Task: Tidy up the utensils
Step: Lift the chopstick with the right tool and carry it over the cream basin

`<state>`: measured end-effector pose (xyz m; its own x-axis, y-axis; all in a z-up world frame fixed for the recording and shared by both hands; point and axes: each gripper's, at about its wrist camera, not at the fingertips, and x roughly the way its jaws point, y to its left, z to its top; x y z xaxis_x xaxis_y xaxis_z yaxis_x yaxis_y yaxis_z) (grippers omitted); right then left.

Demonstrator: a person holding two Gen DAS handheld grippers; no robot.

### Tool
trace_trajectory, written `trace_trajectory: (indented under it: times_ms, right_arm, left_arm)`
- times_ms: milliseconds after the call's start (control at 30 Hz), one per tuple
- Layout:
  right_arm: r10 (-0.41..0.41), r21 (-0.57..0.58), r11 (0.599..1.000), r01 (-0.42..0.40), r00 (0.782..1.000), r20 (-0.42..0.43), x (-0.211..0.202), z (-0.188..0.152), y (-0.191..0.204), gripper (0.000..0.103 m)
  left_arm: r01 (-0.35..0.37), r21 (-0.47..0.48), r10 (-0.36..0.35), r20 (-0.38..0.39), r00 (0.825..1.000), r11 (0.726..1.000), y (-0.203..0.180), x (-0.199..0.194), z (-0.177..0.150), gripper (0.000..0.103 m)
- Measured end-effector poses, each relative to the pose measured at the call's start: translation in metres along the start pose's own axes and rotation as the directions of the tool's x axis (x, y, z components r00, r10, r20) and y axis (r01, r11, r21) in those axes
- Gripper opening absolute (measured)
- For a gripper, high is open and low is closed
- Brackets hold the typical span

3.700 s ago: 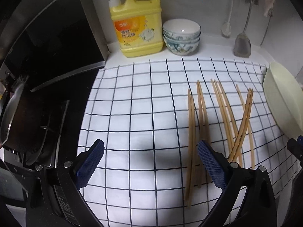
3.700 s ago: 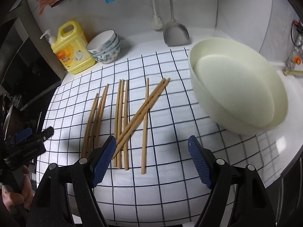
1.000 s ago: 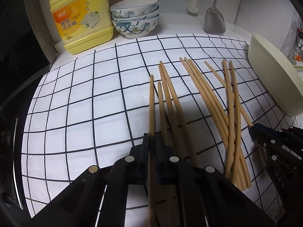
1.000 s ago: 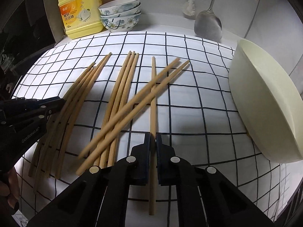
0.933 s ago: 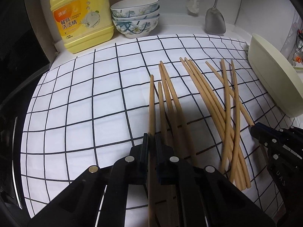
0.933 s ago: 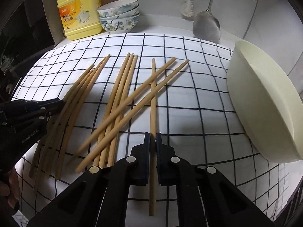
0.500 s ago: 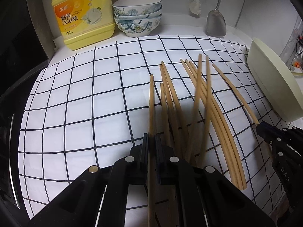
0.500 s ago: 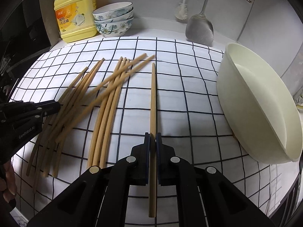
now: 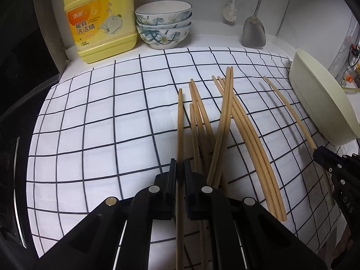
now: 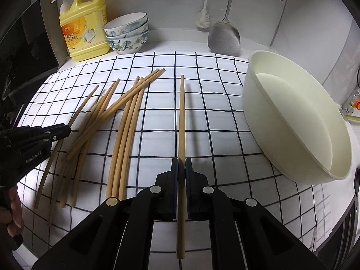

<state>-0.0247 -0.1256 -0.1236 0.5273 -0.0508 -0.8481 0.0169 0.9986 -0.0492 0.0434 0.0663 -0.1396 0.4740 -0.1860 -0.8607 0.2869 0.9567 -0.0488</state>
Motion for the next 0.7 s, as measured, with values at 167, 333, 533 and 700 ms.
trace_trajectory:
  times_ms: [167,333,533,700]
  right_arm:
    - [0.007,0.011,1.0,-0.007,1.0,0.015,-0.013,0.0,0.0,0.006]
    - [0.008,0.038,0.999,-0.009,0.999,0.042,-0.03,0.0,-0.001,0.006]
    - [0.004,0.089,0.996,-0.013,0.995,0.096,-0.059,0.003,-0.012,0.006]
    - [-0.006,0.14,0.99,-0.015,0.989,0.148,-0.086,0.006,-0.04,0.006]
  left_arm:
    - [-0.007,0.008,0.007,0.02,1.0,1.0,0.004,-0.016,0.003,0.007]
    - [0.008,0.038,-0.01,0.038,0.999,0.999,-0.001,-0.032,0.001,0.007]
    - [0.053,0.096,-0.06,0.071,0.996,0.994,-0.021,-0.055,0.006,0.007]
    - [0.114,0.158,-0.131,0.103,0.986,0.981,-0.061,-0.076,0.02,0.007]
